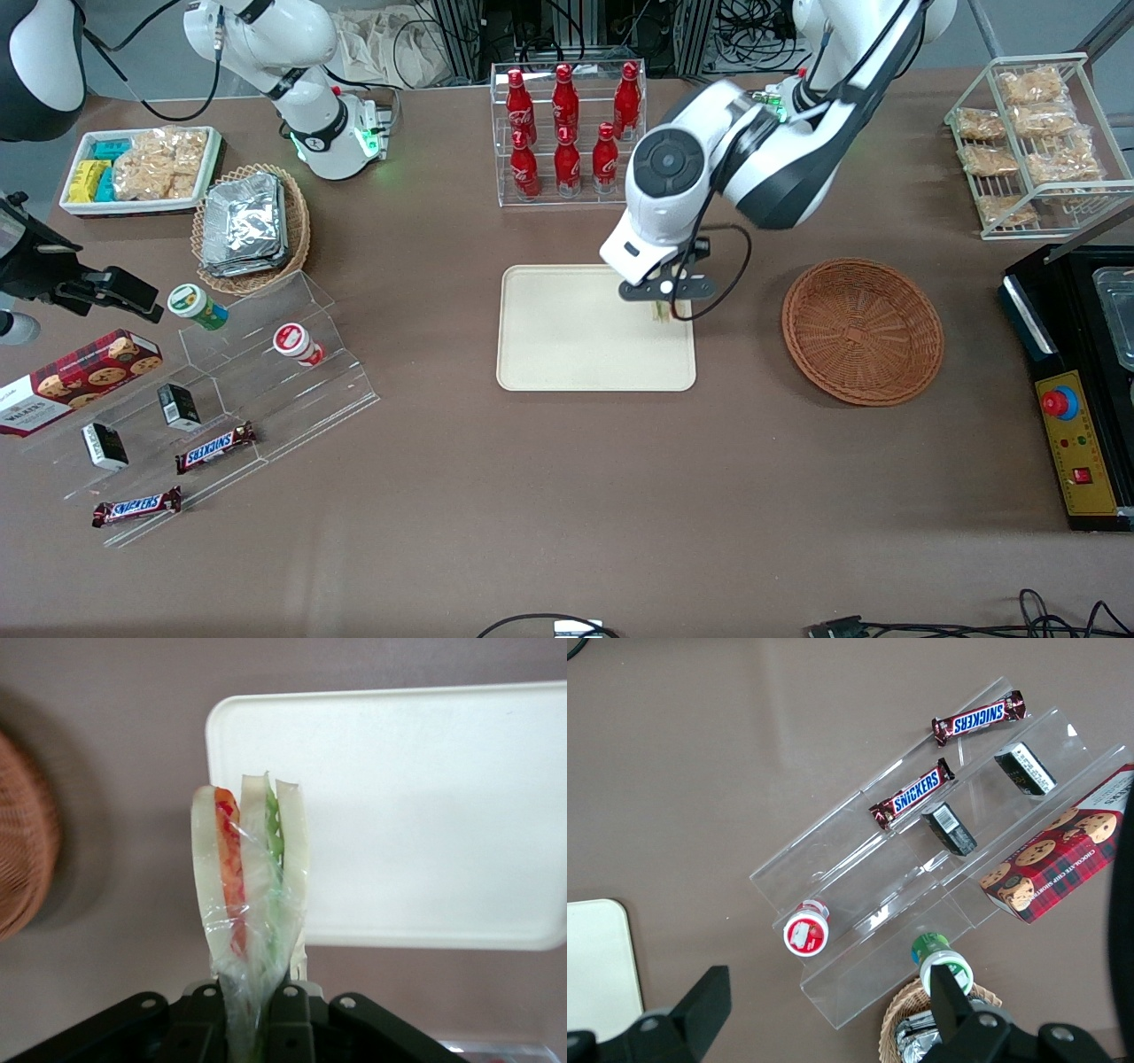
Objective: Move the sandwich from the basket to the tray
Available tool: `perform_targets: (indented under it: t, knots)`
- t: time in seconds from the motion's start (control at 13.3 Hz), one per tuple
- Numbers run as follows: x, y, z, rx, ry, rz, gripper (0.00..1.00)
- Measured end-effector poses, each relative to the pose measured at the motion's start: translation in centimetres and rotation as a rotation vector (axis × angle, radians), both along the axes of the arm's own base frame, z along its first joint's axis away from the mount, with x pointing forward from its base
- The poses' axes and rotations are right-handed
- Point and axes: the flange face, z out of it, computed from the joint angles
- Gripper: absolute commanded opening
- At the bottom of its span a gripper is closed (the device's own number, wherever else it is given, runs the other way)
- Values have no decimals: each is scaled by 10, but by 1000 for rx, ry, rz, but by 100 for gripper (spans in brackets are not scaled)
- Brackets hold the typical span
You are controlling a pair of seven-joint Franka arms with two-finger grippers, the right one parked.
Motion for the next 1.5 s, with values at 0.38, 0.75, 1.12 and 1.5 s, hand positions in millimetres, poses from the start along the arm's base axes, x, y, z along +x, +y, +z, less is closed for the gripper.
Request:
perform_targets:
  t: [0.38,0.75,1.12,1.5]
  knots:
    - [-7,8,-110,32,-41,-106,10]
    - [-4,4,-142,-8,-34,-66,33]
    - [4,12,-149,1,-37,3,100]
    - [37,25,-54,44,-9,135,100]
